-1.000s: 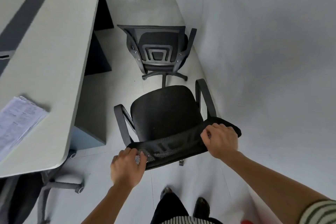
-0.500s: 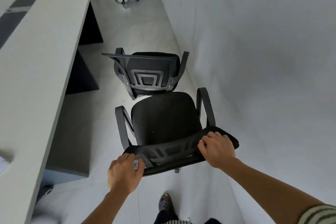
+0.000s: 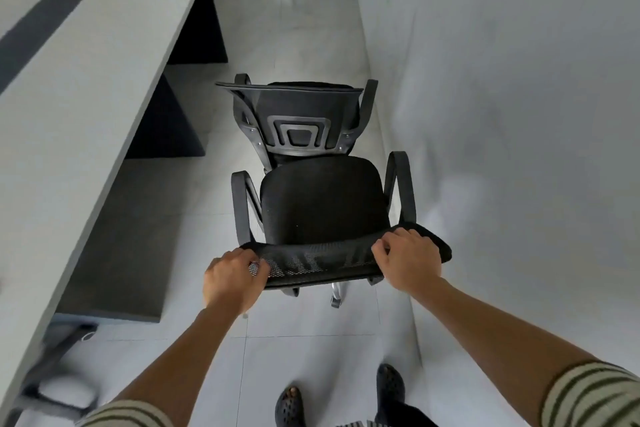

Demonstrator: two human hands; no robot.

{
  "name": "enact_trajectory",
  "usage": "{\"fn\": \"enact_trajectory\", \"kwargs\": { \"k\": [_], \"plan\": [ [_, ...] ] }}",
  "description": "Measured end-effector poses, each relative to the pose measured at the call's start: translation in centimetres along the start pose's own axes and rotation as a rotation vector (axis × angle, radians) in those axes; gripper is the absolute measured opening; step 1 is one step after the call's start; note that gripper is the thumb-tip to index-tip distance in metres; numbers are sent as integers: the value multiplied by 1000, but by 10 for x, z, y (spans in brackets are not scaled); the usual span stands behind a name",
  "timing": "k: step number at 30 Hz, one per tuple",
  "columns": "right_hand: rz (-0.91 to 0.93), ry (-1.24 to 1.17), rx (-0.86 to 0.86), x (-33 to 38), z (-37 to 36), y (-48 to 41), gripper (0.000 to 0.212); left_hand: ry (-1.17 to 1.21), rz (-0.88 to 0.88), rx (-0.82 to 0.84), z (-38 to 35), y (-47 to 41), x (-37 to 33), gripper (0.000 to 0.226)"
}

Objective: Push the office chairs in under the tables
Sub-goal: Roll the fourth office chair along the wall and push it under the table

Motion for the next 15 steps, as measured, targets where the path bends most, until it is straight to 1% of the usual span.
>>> {"fn": "enact_trajectory", "kwargs": {
  "k": [4, 6, 9, 12, 15],
  "plan": [
    [88, 7, -76, -33, 5, -55, 51, 42, 86, -20, -14, -11, -40, 29],
    [163, 31, -91, -39, 4, -76, 49, 52, 143, -22, -20, -6, -52, 29],
    [279, 12, -138, -33, 5, -92, 43, 85, 241, -54, -21, 9, -53, 27],
    [368, -26, -167, -18, 3, -97, 40, 115, 288, -111, -20, 30, -49, 37],
    [434, -74, -202, -2, 4, -110, 37, 122, 364, -129, -24, 42, -39, 44]
  ]
}}
Point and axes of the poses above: each hand's wrist, its own y-axis away from the middle knuckle, its own z-axis out of the back of the hand, x = y × z, the point moved 8 cm from there along -y, towards the middle knuckle, and after that the axes turned 5 degrees about y, right-handed, at the moved point
